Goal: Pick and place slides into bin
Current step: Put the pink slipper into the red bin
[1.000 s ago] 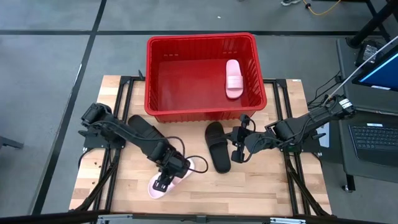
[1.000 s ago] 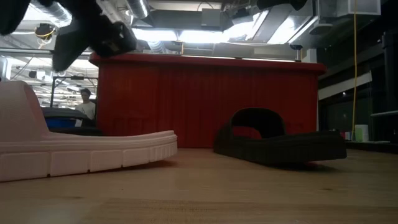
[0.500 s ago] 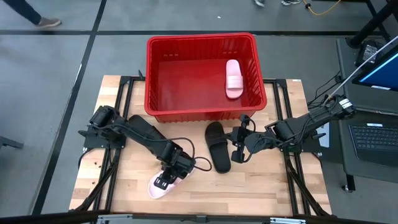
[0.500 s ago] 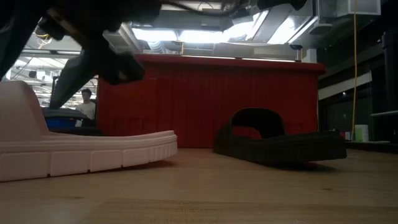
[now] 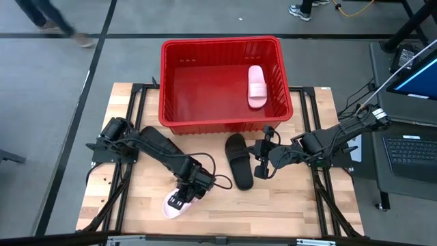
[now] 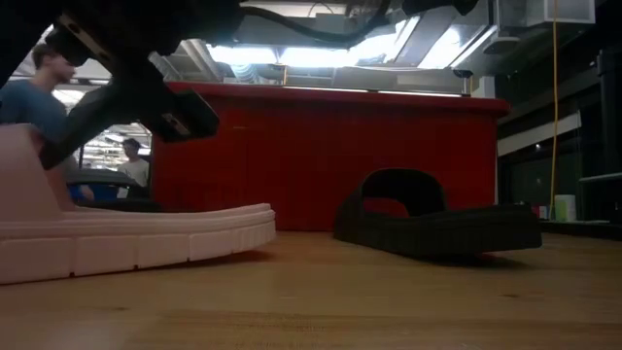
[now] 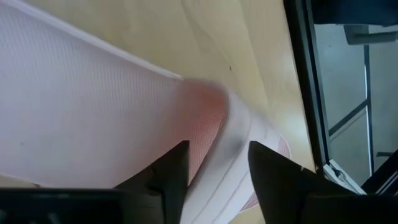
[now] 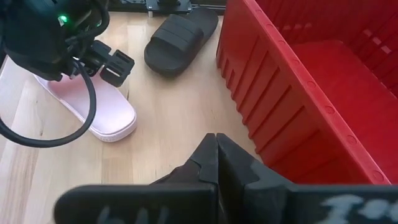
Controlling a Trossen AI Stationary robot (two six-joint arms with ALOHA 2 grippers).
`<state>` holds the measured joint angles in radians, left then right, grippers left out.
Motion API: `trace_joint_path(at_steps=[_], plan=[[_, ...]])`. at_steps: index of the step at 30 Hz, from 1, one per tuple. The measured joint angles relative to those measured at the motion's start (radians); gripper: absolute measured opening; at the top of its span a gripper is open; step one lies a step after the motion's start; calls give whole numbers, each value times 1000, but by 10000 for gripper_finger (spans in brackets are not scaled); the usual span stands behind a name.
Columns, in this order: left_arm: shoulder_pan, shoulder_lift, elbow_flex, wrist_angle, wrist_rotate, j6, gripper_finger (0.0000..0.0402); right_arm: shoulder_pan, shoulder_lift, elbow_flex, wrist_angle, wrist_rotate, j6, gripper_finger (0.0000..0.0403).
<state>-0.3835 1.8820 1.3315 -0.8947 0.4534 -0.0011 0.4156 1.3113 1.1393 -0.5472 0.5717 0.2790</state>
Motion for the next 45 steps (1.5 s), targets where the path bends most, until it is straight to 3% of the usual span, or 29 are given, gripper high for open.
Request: trace_joint_path(at_steps=[4,9,18,32,41,45], plan=[[-1,0,0,0,-6,8,106,0,0,0,0,0,0,1],[-1,0,0,-2,-5,14,20,0,0,0,0,0,-11,1],[-1,-41,10,-1,-33,-162,5,0,0,0,4,1,-46,1],[44,-337,55,1,-392,-446,3,0,0,0,75,3,-134,1],[44,-499,55,11,-686,-583,3,0,0,44,165,3,-320,3],[44,-534,55,67,-762,-580,3,0,0,75,189,4,-415,16]])
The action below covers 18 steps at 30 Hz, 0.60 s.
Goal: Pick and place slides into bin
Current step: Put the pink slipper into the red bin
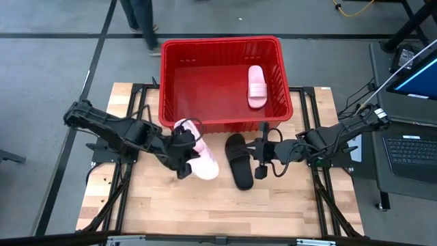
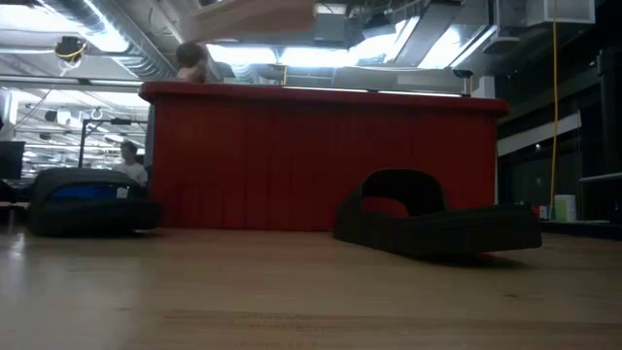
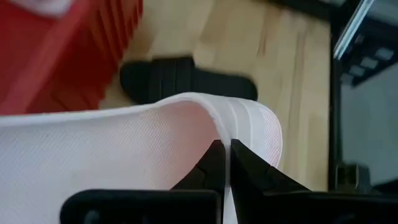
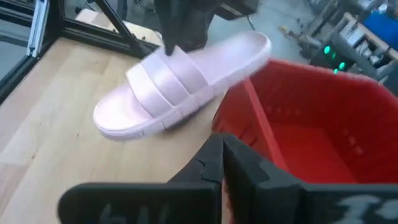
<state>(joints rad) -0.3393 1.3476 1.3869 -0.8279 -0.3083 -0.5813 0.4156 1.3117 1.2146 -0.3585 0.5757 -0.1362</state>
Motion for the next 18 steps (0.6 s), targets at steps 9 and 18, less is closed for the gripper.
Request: trace_joint_path(at_steps=[9,18], plan=[[43,-21,0,130,-41,113,3,-2,0,17,95,60,-251,41],[153,-21,0,244,-24,110,3,-1,11,17,163,59,-371,91]])
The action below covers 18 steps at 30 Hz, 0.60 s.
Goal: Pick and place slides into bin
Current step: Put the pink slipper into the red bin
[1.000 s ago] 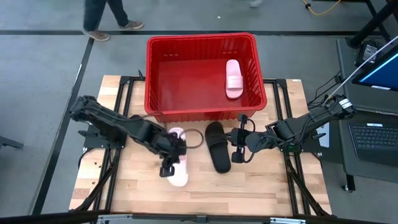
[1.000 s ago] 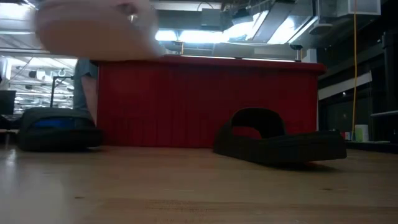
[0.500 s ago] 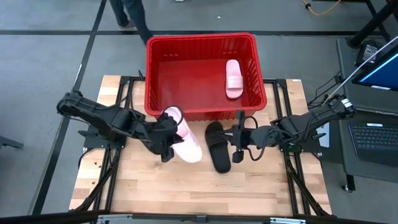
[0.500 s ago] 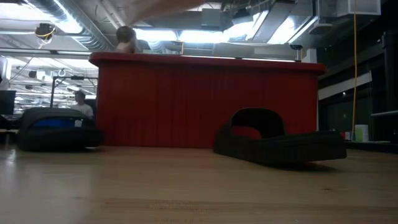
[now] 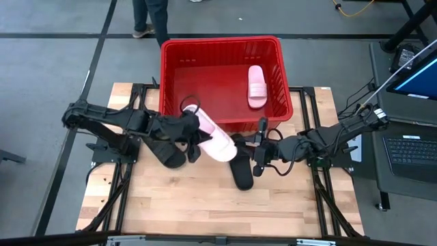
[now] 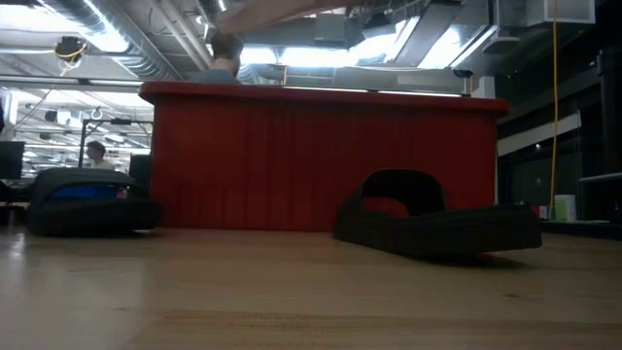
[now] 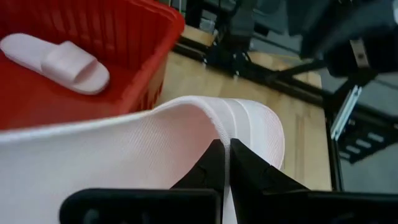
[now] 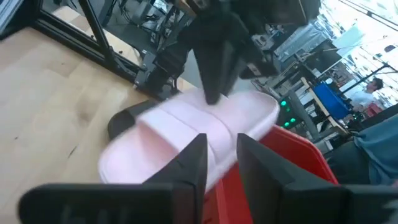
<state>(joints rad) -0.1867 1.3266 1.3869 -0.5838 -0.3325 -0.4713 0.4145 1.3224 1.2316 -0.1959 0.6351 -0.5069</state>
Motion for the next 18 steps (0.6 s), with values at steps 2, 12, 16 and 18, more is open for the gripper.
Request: trace_joint_path(at_steps=[2,12,16,18], plan=[[32,0,0,10,32,-14,3,0,0,0,0,0,-7,104],[173,0,0,109,182,-40,3,-4,45,73,-29,47,-227,133],[210,0,0,117,224,-66,3,-23,87,138,-143,53,-291,133],[224,0,0,117,241,-69,3,-32,107,165,-197,53,-315,133]])
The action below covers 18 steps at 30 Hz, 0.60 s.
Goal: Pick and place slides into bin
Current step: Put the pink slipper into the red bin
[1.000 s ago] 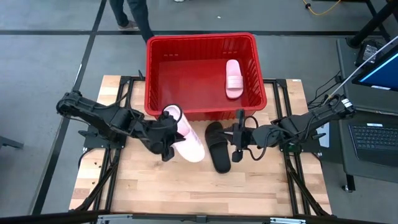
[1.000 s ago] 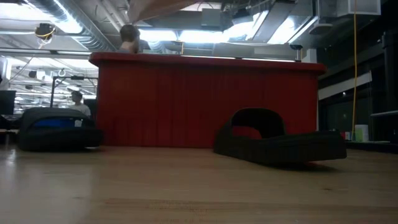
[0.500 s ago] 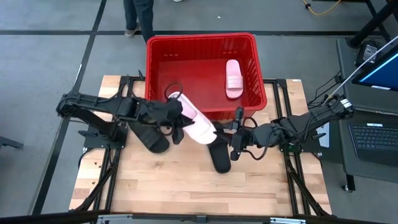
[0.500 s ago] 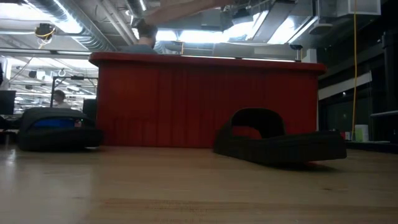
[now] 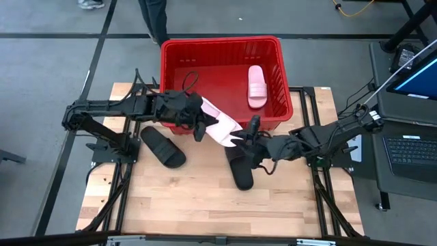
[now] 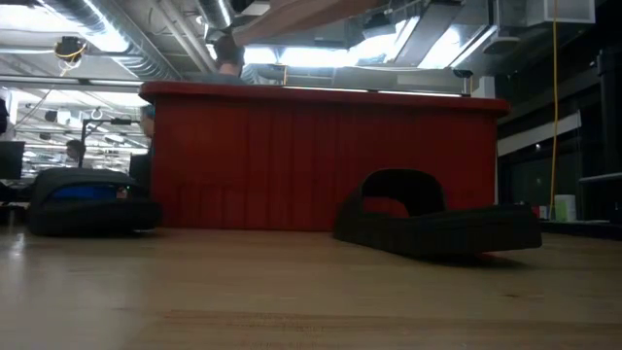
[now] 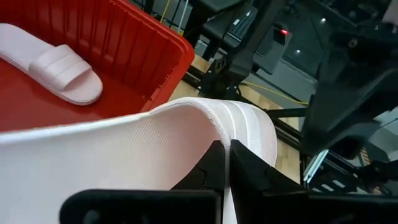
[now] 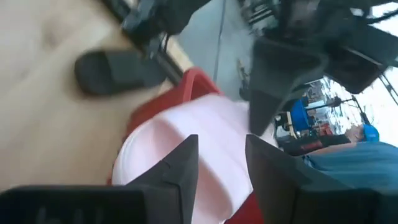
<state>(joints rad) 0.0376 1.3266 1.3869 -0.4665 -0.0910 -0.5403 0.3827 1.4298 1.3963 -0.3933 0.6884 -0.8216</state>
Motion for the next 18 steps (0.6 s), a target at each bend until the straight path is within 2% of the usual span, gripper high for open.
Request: trace_joint_path(at_steps=[6,10,18], plan=[[25,0,0,2,48,-27,3,-21,51,43,-74,102,-186,133],[25,-2,0,27,56,-32,3,-20,76,45,-71,107,-296,133],[25,-4,0,45,80,-28,3,-41,122,45,-39,119,-390,133]])
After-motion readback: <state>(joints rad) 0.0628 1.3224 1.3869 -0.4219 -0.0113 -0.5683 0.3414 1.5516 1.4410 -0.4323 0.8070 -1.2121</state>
